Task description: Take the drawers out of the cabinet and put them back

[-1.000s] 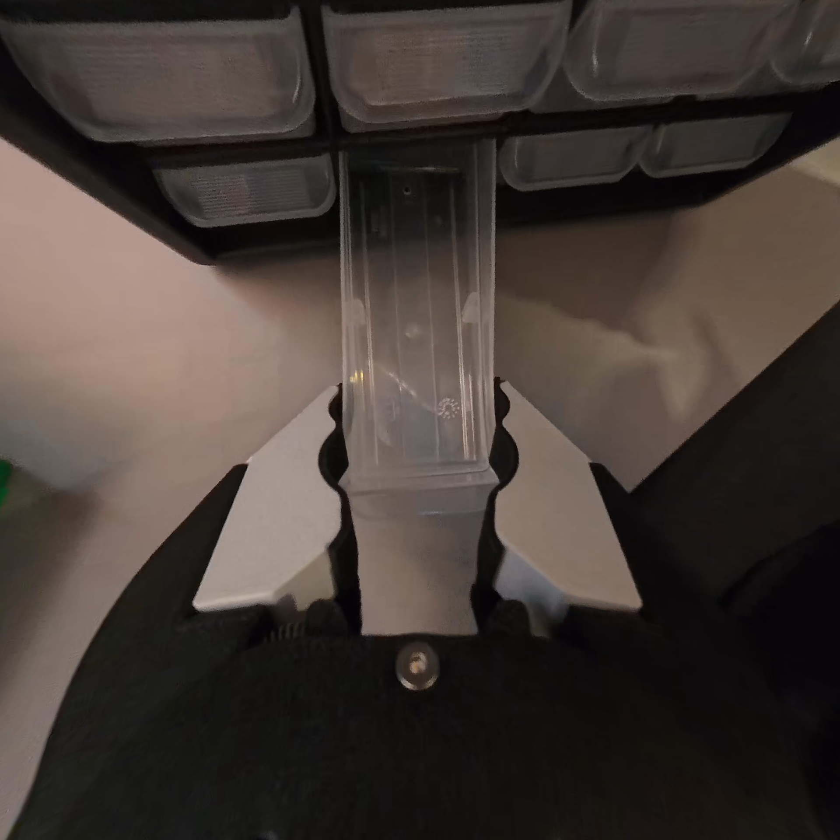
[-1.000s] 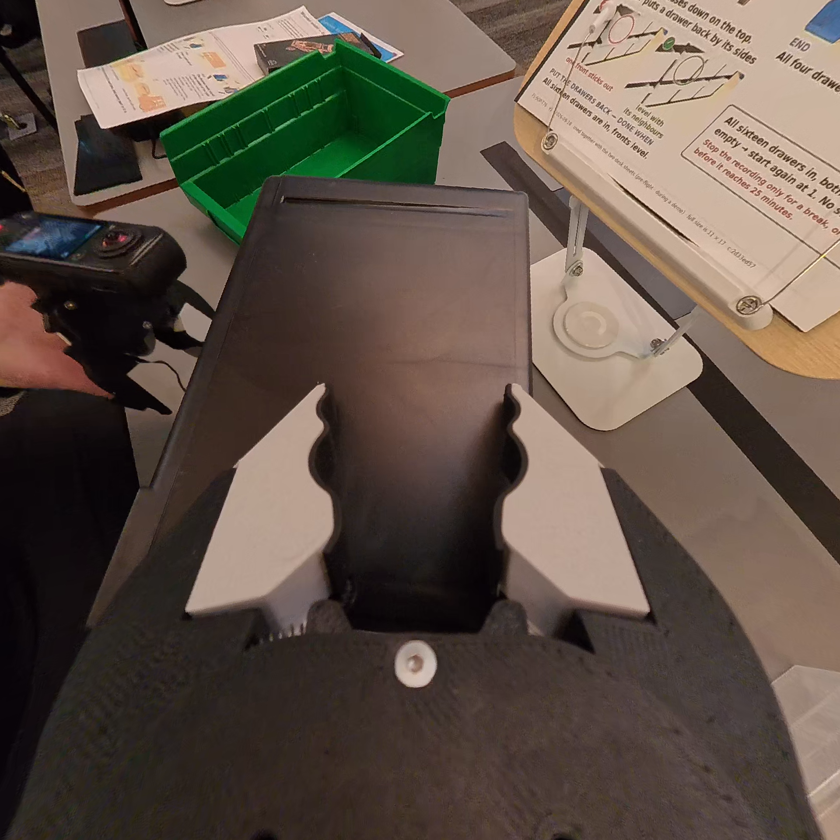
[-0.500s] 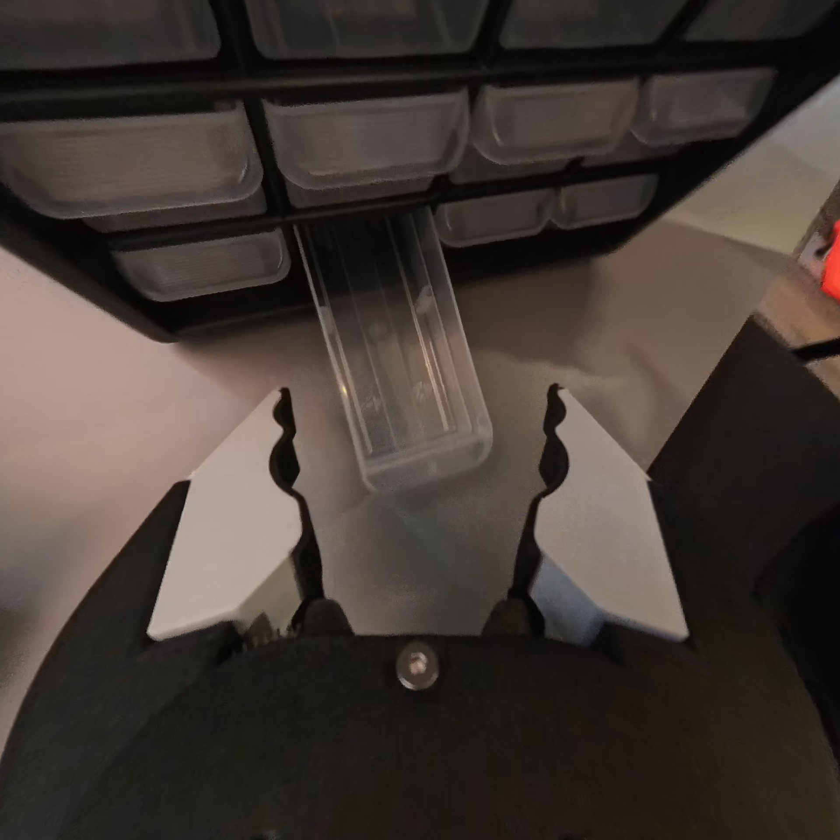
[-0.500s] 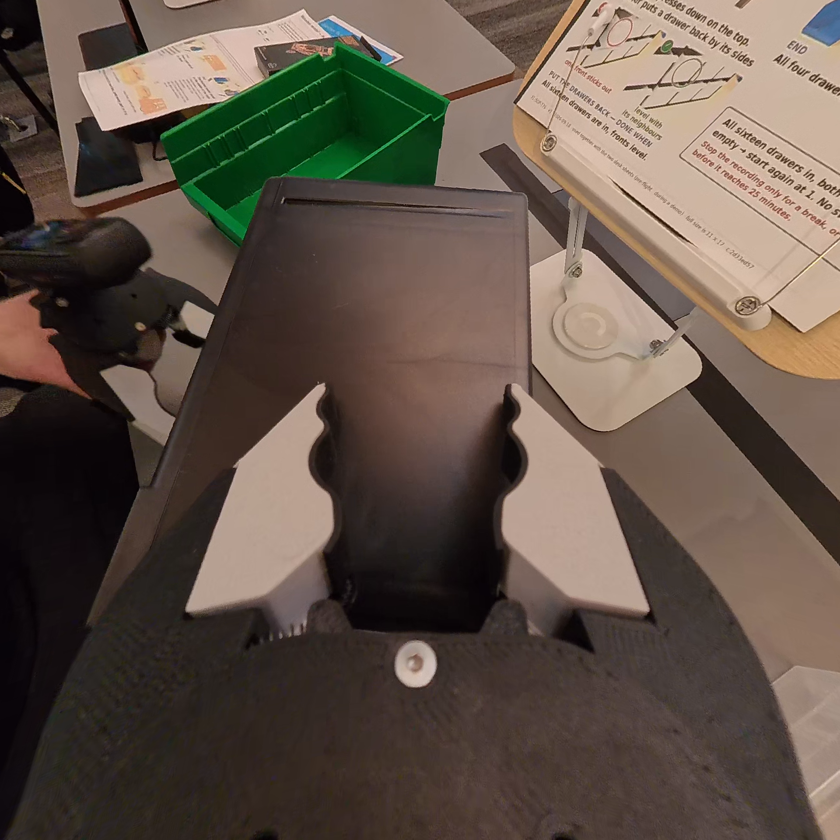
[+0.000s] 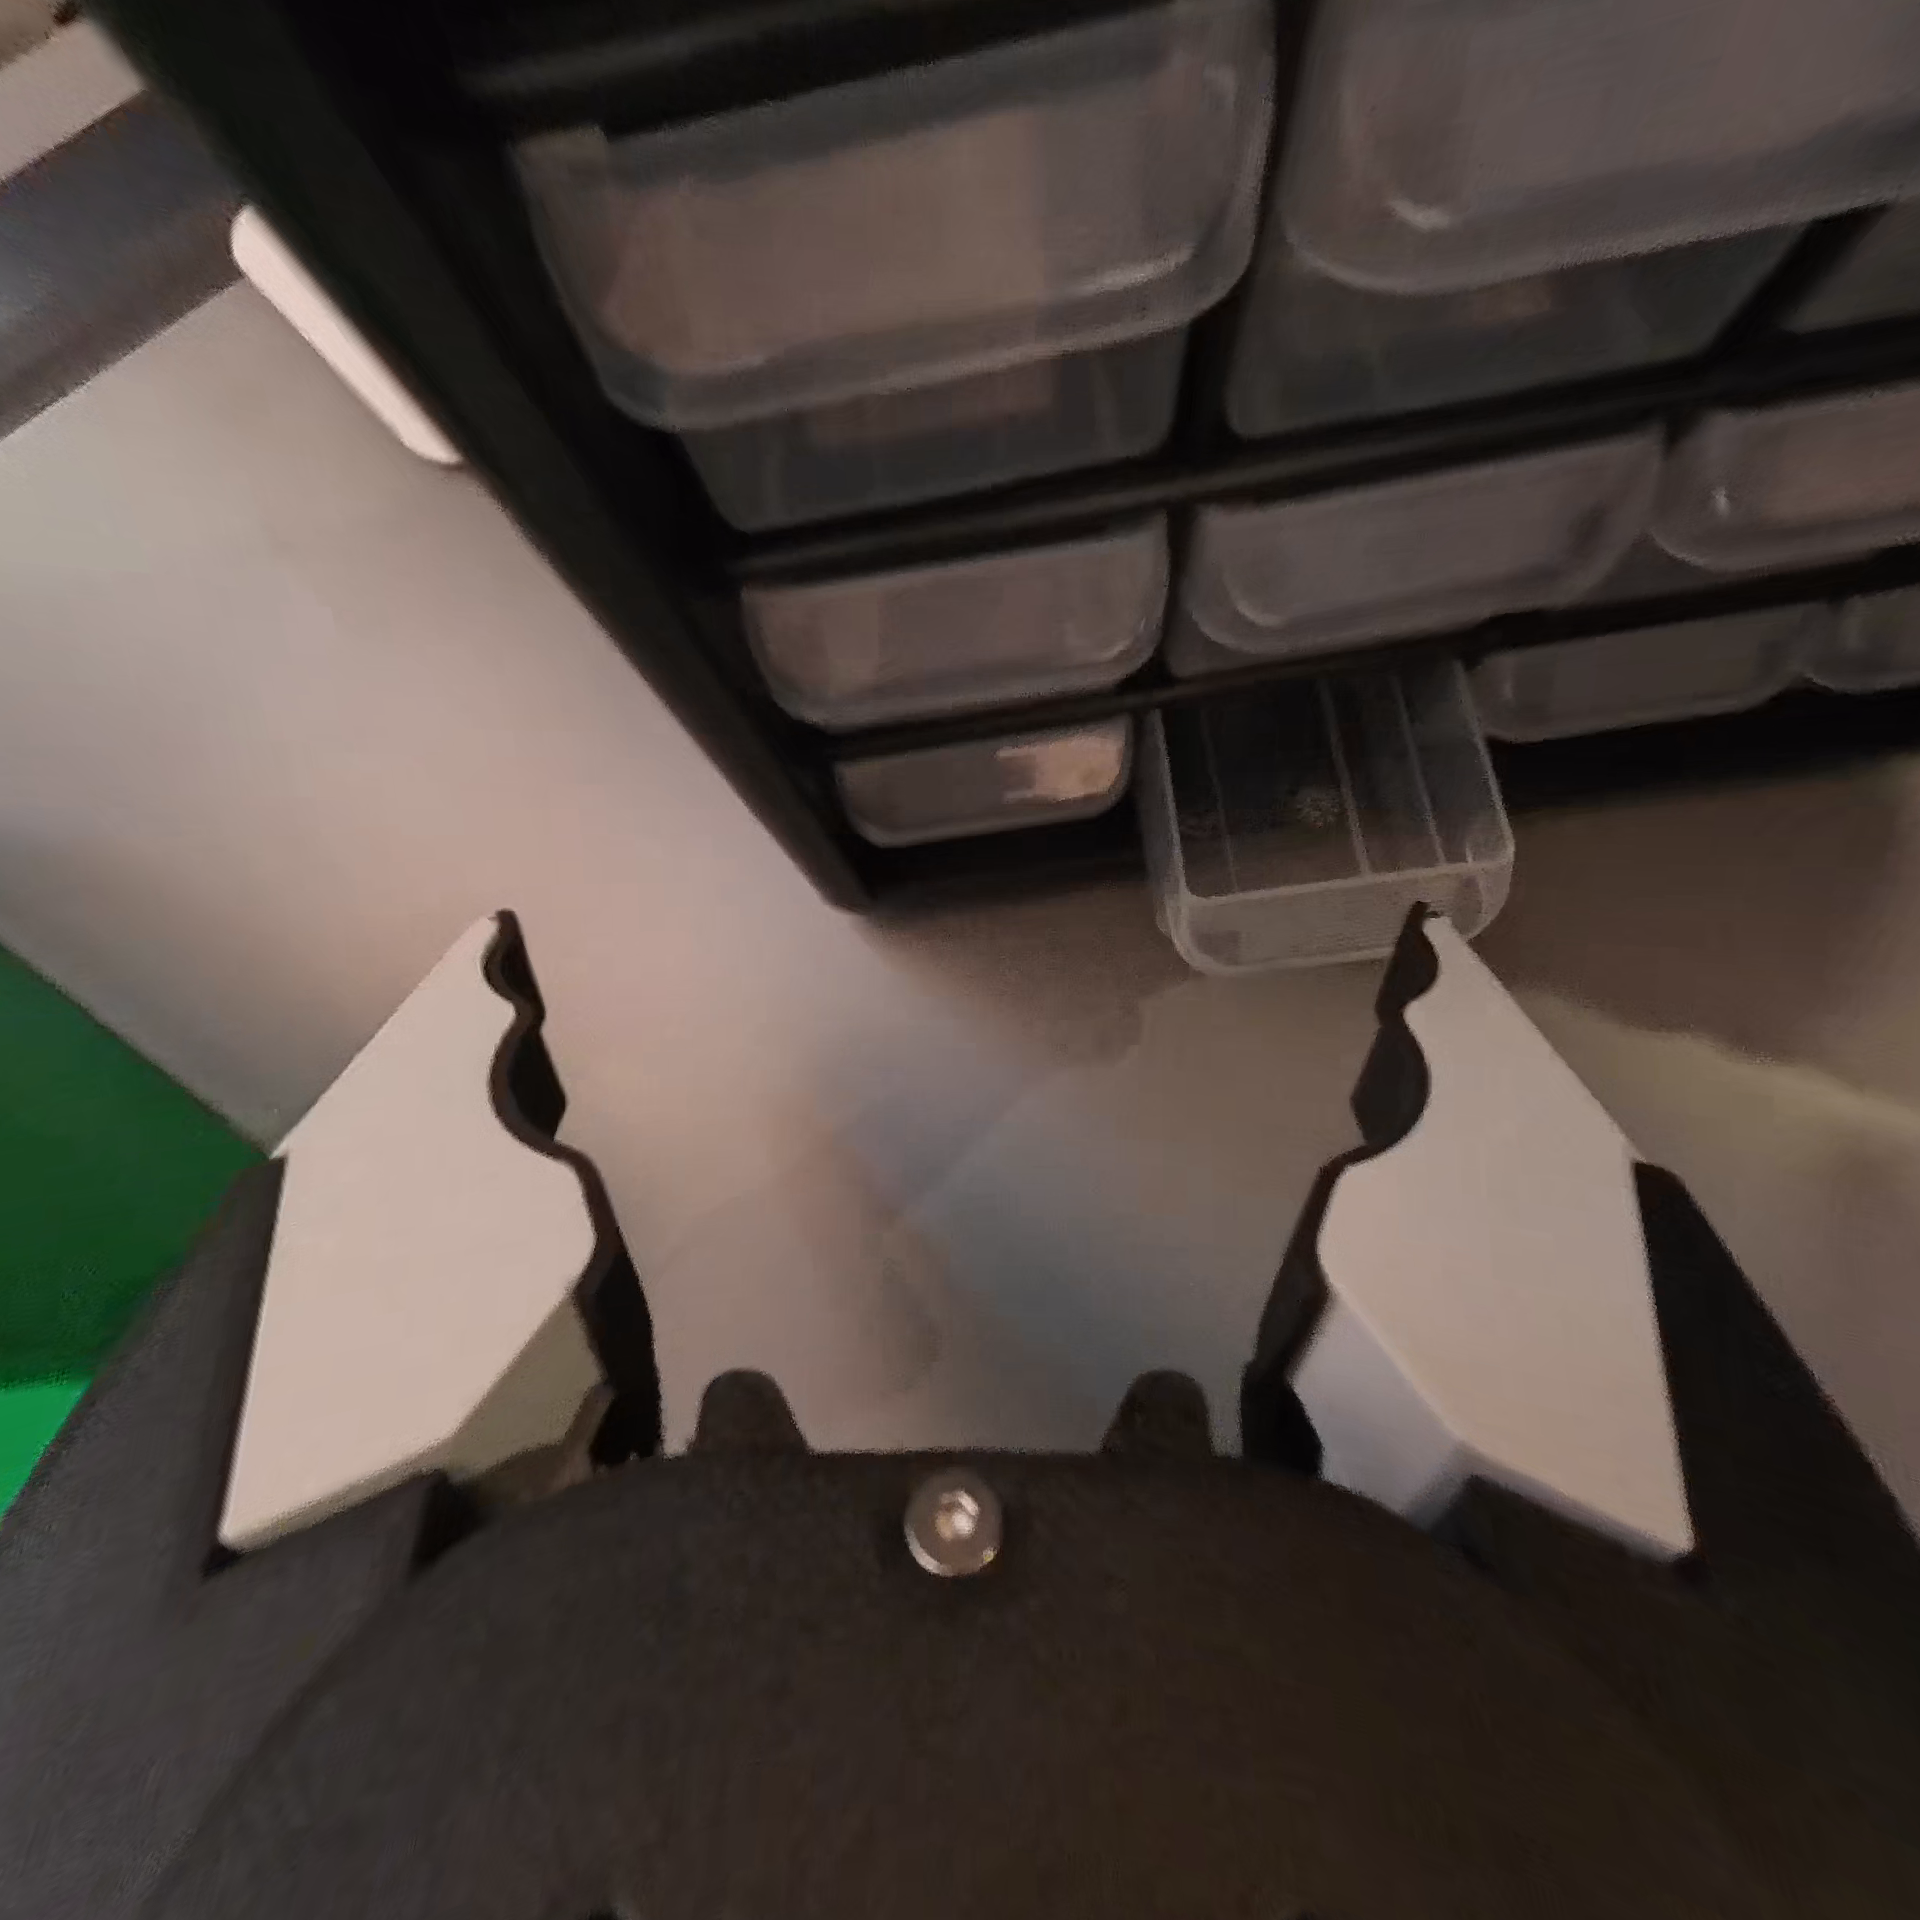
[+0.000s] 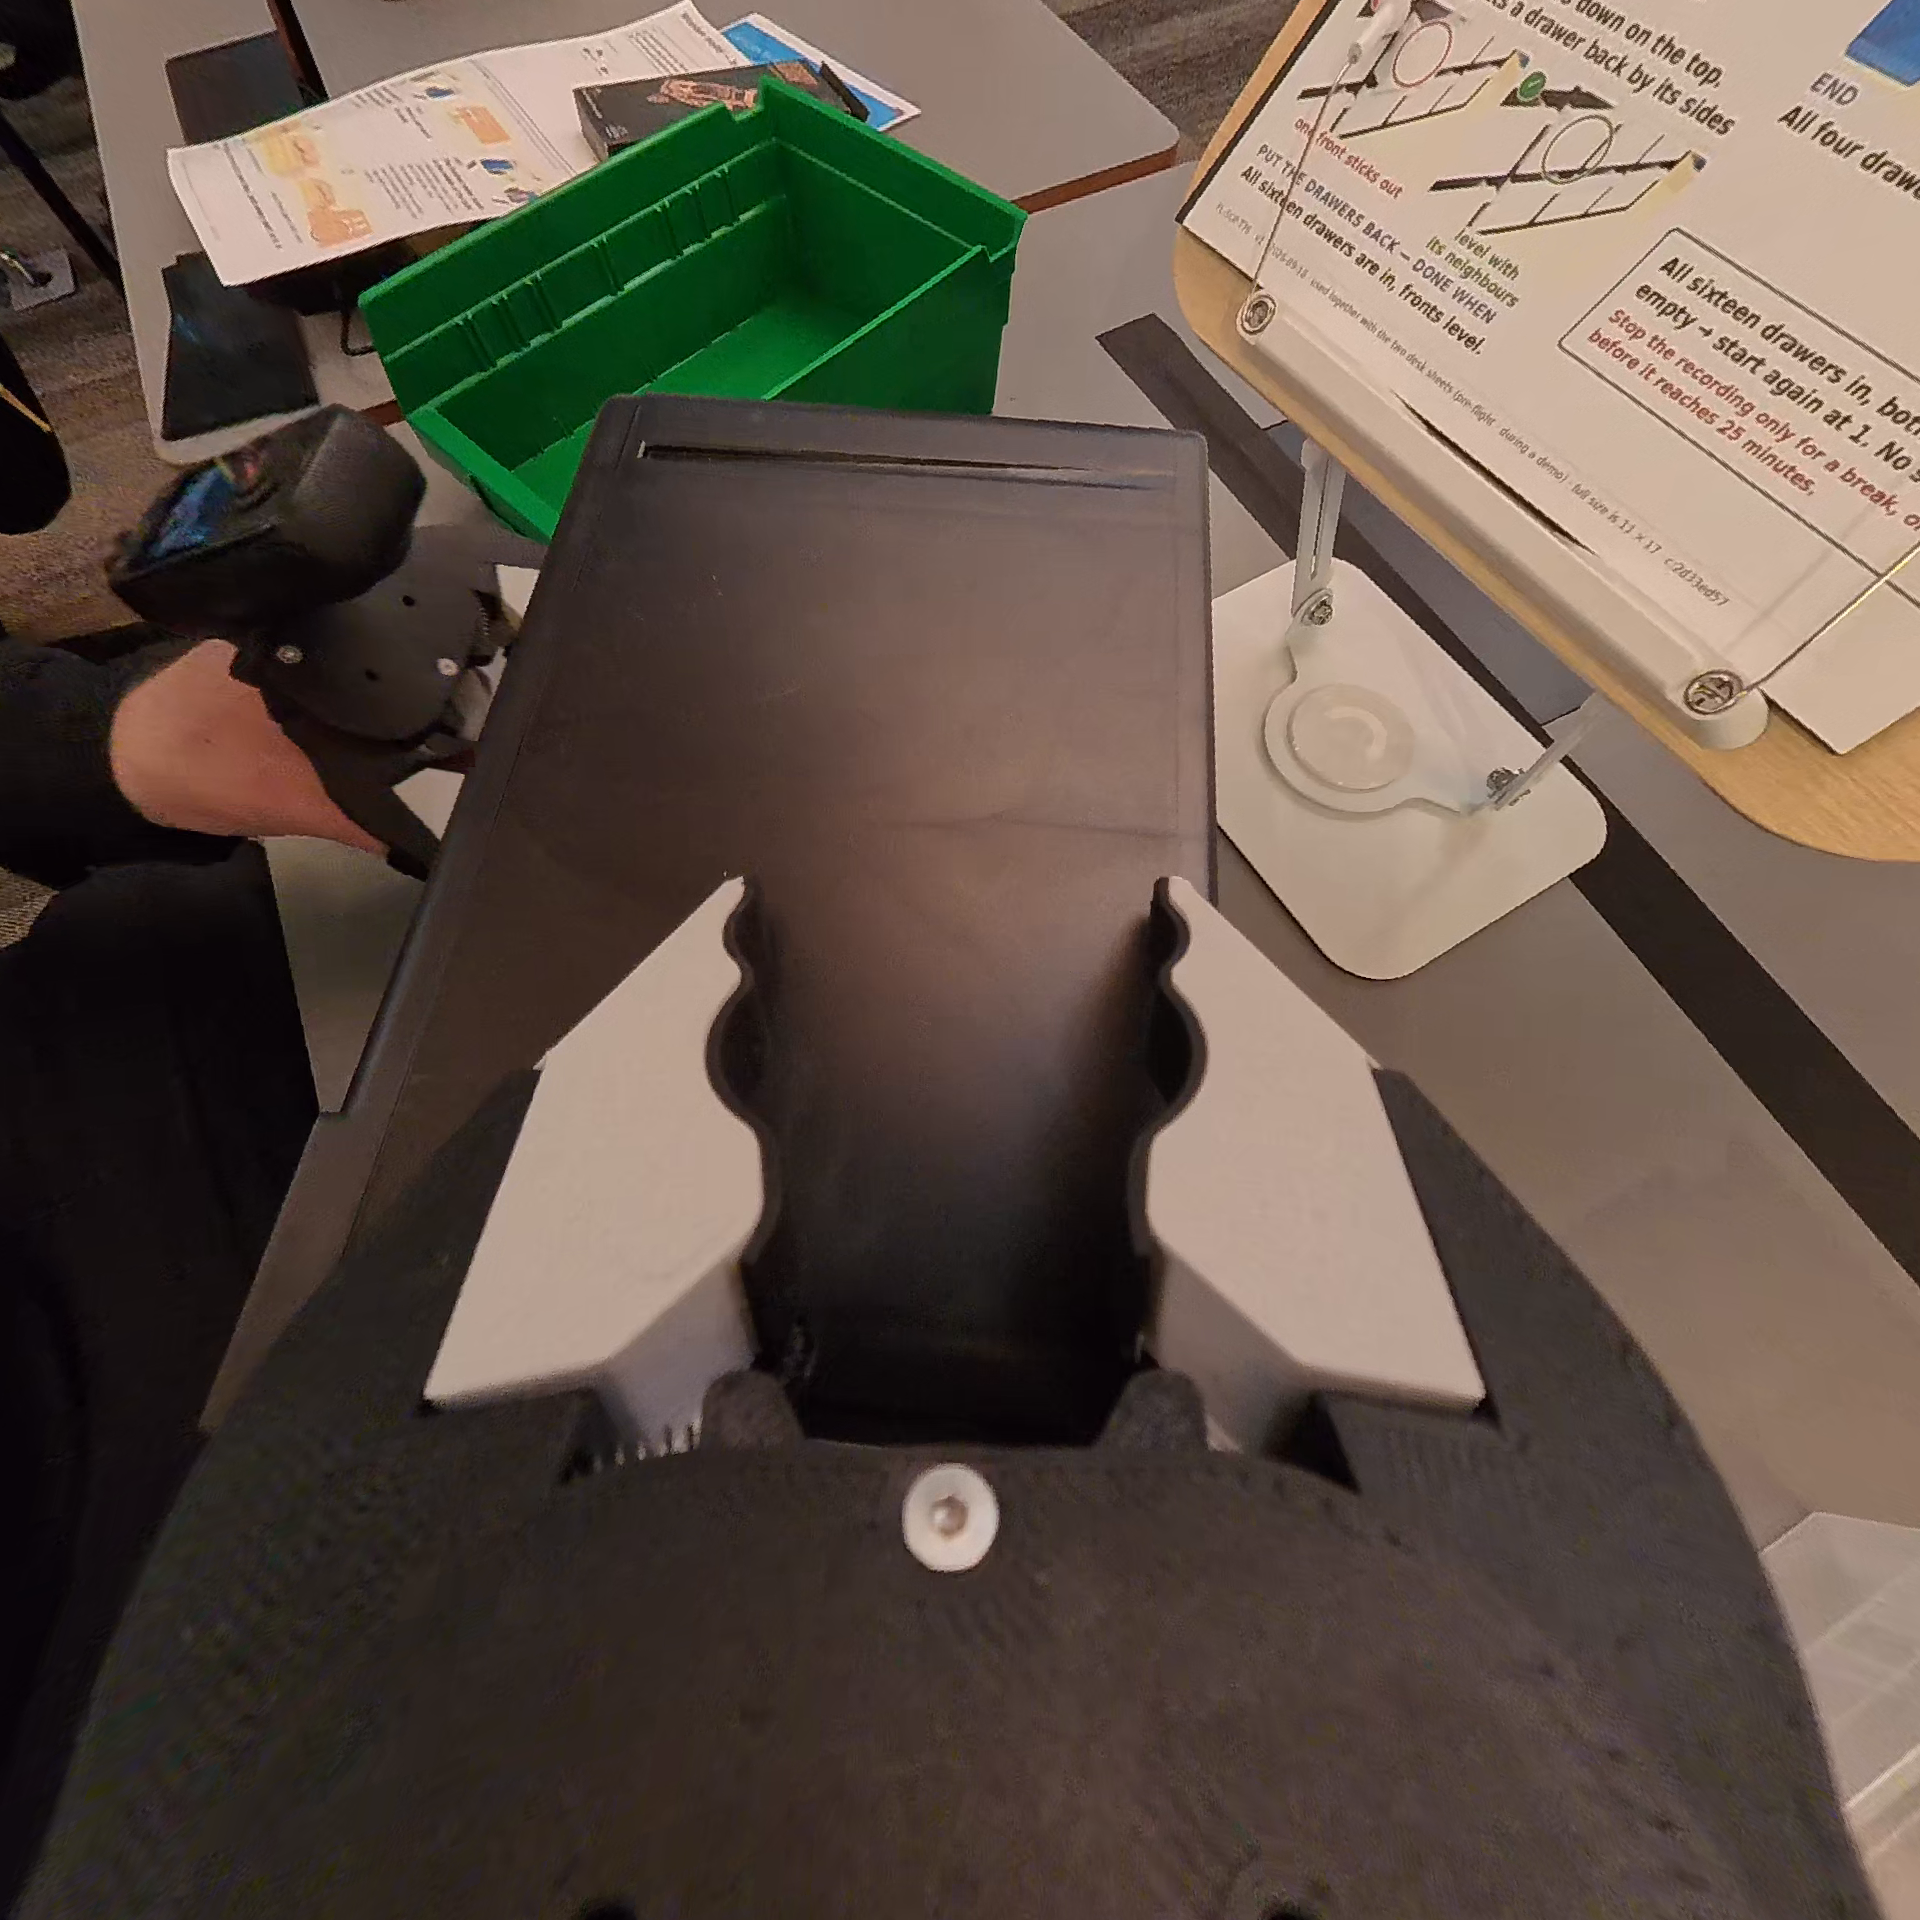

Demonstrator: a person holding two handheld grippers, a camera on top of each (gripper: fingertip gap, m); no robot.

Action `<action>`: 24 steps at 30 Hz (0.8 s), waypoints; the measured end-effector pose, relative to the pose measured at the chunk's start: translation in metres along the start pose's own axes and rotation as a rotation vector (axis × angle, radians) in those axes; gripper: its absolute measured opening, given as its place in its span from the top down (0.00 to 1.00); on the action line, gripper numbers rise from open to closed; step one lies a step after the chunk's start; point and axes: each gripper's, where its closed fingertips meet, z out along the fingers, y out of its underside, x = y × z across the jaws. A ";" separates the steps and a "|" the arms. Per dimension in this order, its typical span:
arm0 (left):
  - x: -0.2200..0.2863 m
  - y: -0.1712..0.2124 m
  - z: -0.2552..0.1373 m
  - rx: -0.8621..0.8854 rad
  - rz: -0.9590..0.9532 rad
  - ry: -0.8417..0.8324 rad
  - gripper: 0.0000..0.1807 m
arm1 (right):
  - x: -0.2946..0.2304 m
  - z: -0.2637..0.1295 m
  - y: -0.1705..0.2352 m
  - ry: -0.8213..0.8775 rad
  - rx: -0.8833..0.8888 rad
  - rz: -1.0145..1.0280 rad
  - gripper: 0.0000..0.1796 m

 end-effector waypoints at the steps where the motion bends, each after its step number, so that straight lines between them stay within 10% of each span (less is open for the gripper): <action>1: 0.002 -0.003 0.005 0.005 0.003 0.020 0.14 | 0.000 0.000 0.000 0.000 0.000 0.000 0.59; 24: 0.049 -0.007 0.019 -0.022 -0.099 0.249 0.30 | 0.026 0.001 -0.006 -0.139 0.033 -0.090 0.63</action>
